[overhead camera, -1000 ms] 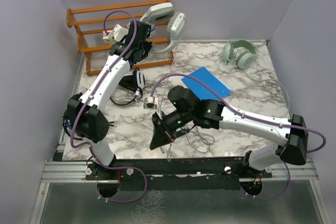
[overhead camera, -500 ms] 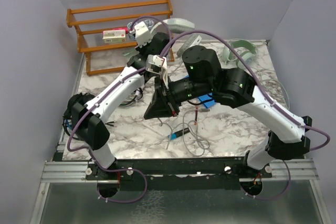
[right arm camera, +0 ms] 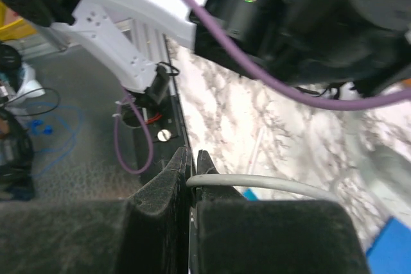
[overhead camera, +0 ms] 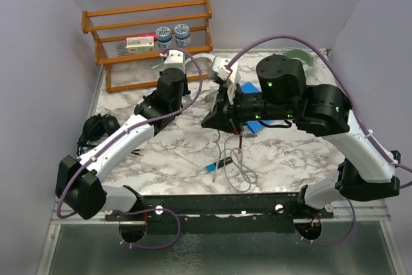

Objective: Wrap the headphones
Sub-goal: Wrap the headphones cable around the headphones.

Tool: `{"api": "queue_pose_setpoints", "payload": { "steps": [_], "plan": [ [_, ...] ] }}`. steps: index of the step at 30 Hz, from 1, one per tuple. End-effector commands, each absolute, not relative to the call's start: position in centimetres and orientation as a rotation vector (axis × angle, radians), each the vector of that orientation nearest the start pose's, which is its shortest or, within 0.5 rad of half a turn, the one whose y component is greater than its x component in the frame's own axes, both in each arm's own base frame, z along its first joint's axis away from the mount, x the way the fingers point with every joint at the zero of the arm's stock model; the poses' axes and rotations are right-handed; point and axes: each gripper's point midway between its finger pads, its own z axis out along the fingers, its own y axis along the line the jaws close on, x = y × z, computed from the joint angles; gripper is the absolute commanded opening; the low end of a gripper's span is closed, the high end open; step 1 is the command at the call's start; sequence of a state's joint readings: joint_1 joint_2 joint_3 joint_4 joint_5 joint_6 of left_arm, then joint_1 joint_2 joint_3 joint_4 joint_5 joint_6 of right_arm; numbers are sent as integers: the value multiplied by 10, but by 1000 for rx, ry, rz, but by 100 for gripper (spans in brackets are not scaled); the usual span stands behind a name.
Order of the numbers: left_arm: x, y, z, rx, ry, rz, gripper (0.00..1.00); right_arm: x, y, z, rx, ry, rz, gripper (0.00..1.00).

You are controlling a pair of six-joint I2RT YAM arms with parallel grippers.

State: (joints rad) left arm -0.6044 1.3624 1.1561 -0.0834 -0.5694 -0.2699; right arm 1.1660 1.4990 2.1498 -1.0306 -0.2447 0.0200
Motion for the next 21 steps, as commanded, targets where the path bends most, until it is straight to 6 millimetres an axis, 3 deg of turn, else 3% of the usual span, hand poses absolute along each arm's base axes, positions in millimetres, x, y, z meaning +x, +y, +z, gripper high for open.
{"api": "queue_pose_setpoints", "payload": {
  "steps": [1, 6, 13, 17, 21],
  "plan": [
    [378, -191, 329, 170, 1622, -227, 0, 125, 326, 459, -1189, 1618, 809, 1],
    [354, -195, 317, 411, 1632, -207, 0, 149, 307, 455, -1114, 1656, 637, 1],
    [325, -204, 273, 849, 1651, -153, 0, 179, 285, 449, -1009, 1707, 413, 1],
    [312, -206, 253, 1007, 1638, -152, 0, 191, 278, 438, -983, 1741, 311, 1],
    [305, -208, 246, 1070, 1641, -170, 0, 203, 272, 418, -972, 1791, 193, 1]
  ]
}}
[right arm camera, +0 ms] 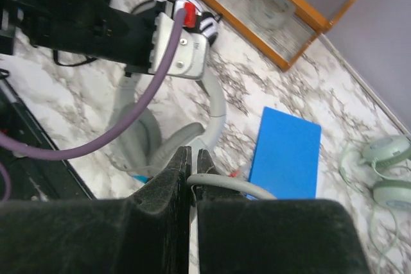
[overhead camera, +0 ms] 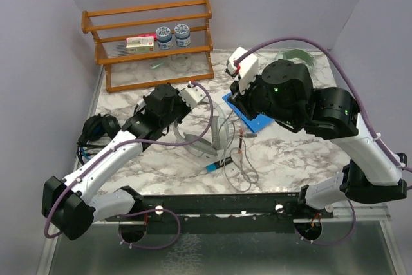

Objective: Wrap the headphones
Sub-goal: Wrap the headphones cable around the headphones.

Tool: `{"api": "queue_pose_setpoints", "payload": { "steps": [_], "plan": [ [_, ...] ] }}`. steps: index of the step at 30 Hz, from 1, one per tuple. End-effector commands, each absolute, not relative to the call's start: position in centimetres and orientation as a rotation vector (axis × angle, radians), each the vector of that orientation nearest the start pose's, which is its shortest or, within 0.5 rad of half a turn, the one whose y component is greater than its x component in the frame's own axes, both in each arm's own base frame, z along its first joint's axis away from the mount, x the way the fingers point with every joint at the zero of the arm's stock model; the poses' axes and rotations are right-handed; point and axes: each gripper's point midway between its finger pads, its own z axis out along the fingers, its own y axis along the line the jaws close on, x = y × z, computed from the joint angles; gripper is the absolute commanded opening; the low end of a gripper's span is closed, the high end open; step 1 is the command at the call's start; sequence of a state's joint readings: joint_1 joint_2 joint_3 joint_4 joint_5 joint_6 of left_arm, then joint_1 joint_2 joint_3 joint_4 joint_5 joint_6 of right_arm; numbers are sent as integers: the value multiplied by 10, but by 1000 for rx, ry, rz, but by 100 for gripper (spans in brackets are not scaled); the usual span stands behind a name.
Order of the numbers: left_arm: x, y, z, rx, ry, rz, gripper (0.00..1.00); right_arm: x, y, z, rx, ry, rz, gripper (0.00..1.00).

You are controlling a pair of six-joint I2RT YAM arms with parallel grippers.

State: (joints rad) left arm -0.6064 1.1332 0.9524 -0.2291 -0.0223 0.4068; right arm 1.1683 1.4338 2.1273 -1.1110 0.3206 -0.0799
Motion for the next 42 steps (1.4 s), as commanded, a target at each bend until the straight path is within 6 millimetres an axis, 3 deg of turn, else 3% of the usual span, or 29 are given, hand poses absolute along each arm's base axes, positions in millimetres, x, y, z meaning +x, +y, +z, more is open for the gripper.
{"api": "queue_pose_setpoints", "payload": {
  "steps": [1, 7, 13, 18, 22, 28, 34, 42],
  "plan": [
    [301, -210, 246, 1089, 1636, -188, 0, 206, 272, 414, -963, 1797, 172, 1],
    [280, -228, 238, 1157, 1625, -354, 0, 204, 289, 407, -967, 1774, 254, 1],
    [249, -238, 242, 1256, 1577, -503, 0, 229, 272, 394, -887, 1810, 64, 2],
    [208, -252, 245, 1361, 1549, -747, 0, 245, 262, 381, -801, 1813, 108, 3],
    [183, -261, 260, 1369, 1515, -932, 0, 262, 249, 374, -703, 1818, 153, 3],
    [174, -265, 287, 1288, 1525, -1125, 0, 273, 243, 357, -614, 1773, 262, 12],
    [169, -270, 318, 1132, 1595, -1361, 0, 278, 226, 328, -516, 1734, 219, 25],
    [167, -271, 342, 1040, 1709, -1579, 0, 253, 206, 338, -389, 1468, 390, 33]
  ]
}}
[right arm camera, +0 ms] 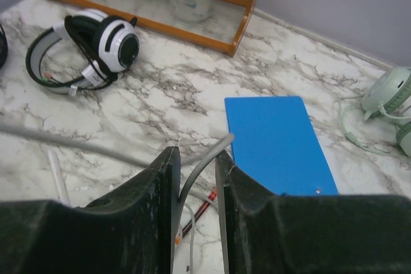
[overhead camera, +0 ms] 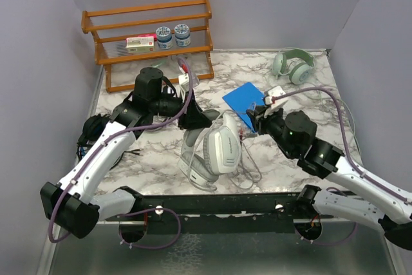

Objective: Wrap the headphones
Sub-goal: Wrap the headphones cable around the headphones.

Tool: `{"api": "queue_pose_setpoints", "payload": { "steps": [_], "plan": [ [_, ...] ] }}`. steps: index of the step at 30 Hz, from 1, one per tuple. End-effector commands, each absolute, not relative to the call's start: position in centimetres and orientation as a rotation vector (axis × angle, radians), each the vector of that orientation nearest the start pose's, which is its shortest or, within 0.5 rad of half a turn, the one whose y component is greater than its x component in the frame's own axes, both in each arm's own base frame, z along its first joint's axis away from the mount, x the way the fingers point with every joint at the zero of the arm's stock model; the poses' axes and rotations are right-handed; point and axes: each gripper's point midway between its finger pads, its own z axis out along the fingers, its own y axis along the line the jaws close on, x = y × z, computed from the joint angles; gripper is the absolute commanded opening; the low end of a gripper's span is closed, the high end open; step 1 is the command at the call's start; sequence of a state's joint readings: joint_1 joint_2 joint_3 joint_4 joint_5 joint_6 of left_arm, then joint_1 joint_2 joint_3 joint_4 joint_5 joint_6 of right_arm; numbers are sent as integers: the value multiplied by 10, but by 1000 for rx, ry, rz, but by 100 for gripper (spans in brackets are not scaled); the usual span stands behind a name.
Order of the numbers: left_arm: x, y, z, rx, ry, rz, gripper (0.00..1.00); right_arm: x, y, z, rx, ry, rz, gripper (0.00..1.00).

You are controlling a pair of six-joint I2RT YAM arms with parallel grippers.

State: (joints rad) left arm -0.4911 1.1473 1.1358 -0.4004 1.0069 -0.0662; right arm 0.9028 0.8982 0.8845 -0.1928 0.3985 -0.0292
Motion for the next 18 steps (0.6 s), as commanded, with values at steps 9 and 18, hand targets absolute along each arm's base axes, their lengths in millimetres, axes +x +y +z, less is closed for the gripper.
{"api": "queue_pose_setpoints", "payload": {
  "steps": [9, 18],
  "plan": [
    [177, -276, 372, 831, 1757, -1735, 0, 232, 214, 325, -434, 1412, 523, 38],
    [208, -272, 394, 577, 1872, -1705, 0, 219, 242, 294, -557, 1464, 649, 31]
  ]
}}
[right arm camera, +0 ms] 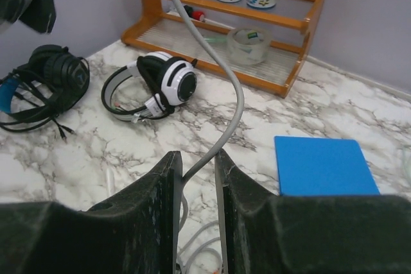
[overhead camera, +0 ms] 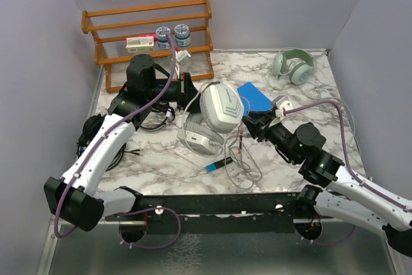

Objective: Wrap the headphones
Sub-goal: Wrap the headphones cable around the headphones.

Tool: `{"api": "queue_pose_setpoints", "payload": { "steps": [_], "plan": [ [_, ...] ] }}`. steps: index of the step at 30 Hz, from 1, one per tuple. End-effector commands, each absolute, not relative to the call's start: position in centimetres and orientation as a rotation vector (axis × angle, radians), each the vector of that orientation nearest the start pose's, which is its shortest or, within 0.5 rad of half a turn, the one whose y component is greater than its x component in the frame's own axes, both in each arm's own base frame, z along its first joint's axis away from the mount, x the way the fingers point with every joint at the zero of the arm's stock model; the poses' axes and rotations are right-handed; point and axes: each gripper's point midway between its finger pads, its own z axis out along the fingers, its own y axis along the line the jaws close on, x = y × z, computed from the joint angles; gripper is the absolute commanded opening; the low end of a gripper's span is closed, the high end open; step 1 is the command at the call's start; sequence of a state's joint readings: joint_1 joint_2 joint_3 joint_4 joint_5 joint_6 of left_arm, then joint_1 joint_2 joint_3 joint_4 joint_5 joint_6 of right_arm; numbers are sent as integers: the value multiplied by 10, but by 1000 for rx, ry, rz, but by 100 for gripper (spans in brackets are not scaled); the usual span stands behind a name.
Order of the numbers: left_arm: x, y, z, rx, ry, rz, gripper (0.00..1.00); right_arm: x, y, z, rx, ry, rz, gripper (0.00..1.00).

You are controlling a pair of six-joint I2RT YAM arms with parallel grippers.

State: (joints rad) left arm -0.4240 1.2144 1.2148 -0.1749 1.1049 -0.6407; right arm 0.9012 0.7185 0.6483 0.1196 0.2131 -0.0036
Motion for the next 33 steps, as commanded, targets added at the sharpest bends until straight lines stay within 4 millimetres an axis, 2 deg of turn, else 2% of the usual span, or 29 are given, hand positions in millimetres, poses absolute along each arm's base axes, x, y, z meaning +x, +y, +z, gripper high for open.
{"api": "queue_pose_setpoints", "payload": {
  "steps": [1, 6, 10, 11, 13, 14, 19, 24, 29, 33],
  "plan": [
    [210, -272, 398, 558, 1866, -1698, 0, 219, 246, 290, -570, 1476, 660, 31],
    [222, -268, 402, 451, 1878, -1626, 0, 217, 259, 273, -604, 1533, 702, 31],
    [231, -264, 401, 397, 1921, -1569, 0, 231, 247, 255, -501, 1618, 625, 26],
    [232, -263, 401, 393, 1929, -1560, 0, 234, 244, 250, -482, 1633, 603, 28],
    [232, -263, 404, 395, 1929, -1553, 0, 236, 242, 245, -470, 1647, 587, 50],
    [231, -263, 405, 401, 1925, -1555, 0, 237, 243, 244, -476, 1645, 587, 57],
    [219, -263, 407, 445, 1935, -1599, 0, 236, 253, 257, -549, 1554, 599, 76],
    [207, -259, 404, 468, 1966, -1597, 0, 243, 267, 279, -570, 1448, 622, 94],
    [198, -256, 407, 477, 1960, -1602, 0, 252, 292, 294, -656, 1366, 633, 95],
    [195, -255, 403, 469, 1969, -1606, 0, 246, 317, 308, -755, 1259, 714, 94]
  ]
}}
